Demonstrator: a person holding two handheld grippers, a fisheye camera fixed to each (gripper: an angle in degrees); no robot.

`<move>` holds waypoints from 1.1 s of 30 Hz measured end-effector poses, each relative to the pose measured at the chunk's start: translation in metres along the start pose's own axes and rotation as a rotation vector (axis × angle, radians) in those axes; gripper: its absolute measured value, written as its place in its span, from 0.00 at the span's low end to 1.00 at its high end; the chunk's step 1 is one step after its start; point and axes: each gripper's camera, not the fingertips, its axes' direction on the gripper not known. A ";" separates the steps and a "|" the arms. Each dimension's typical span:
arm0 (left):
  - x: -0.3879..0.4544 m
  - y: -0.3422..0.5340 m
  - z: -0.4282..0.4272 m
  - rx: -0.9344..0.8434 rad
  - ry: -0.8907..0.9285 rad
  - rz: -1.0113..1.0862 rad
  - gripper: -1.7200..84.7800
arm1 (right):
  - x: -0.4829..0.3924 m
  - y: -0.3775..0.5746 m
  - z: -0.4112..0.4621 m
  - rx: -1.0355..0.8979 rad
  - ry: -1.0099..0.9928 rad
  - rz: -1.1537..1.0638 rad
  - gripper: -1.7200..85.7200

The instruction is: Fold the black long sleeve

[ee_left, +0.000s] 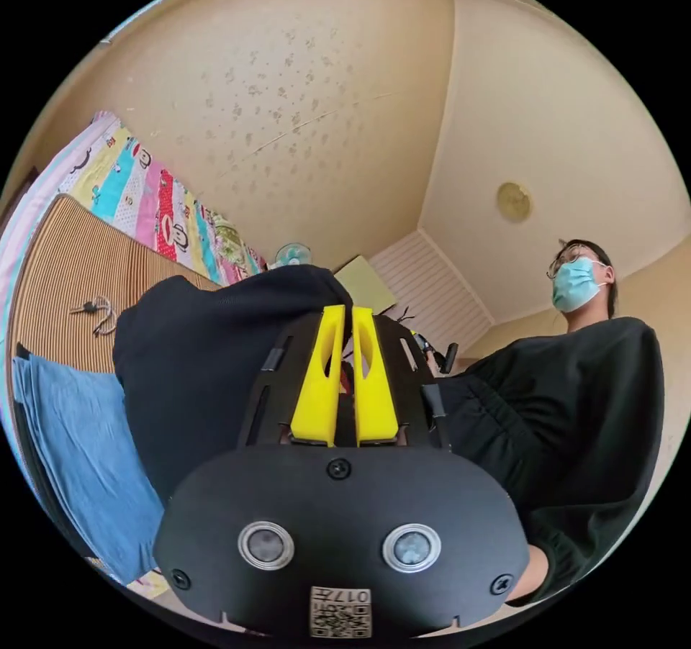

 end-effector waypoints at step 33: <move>0.228 0.162 0.355 -0.779 0.857 0.429 0.02 | -0.107 0.048 0.051 -0.188 -1.277 -0.707 0.05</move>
